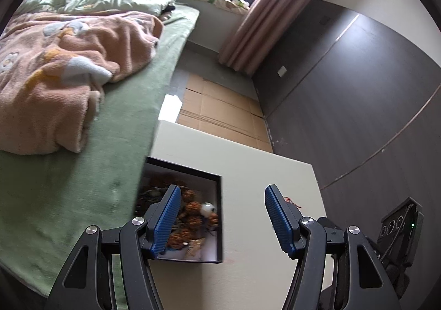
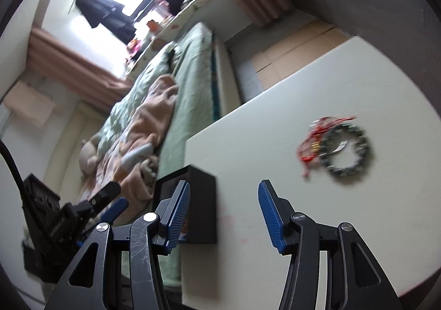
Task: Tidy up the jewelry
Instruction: 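Open the right tool to drop the gold pendant into the black box, then grasp the red cord bracelet with gold charm with the left tool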
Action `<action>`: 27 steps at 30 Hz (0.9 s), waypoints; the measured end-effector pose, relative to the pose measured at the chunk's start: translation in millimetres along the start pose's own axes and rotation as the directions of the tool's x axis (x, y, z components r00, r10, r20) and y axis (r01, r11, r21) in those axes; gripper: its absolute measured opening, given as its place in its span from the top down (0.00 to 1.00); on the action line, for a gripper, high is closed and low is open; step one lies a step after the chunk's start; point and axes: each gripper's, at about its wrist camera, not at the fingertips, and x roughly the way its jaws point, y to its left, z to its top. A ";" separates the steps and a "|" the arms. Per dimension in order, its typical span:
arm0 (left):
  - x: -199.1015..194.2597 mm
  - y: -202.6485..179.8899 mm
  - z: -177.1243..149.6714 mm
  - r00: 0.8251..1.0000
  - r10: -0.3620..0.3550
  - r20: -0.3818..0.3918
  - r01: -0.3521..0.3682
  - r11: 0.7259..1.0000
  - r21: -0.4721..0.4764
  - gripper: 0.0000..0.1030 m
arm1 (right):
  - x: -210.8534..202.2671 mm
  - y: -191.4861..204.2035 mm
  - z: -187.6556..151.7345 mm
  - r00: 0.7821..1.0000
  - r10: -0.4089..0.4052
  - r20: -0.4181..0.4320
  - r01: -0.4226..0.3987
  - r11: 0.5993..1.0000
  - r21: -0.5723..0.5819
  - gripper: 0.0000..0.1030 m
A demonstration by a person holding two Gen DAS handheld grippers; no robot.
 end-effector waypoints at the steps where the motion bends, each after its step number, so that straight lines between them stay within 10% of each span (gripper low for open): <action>1: 3.0 -5.2 -1.4 1.000 -0.001 -0.002 0.001 1.000 0.007 0.38 | -4.9 -6.0 2.3 1.000 -0.013 0.007 0.013 1.000 0.010 0.49; 6: 20.1 -28.5 -8.4 0.999 -0.025 -0.040 0.027 0.999 0.044 0.27 | -19.2 -30.7 11.0 0.999 -0.048 0.022 0.047 0.997 0.062 0.46; 9: 27.4 -44.1 -13.4 0.998 -0.042 -0.038 0.044 0.997 0.065 0.14 | -27.5 -41.8 14.0 0.995 -0.089 0.046 0.084 0.992 0.096 0.17; 27: 111.3 -100.9 -35.6 0.986 -0.004 -0.169 0.036 0.982 0.187 0.11 | -48.1 -101.3 33.8 0.979 -0.197 0.044 0.178 0.946 0.271 0.16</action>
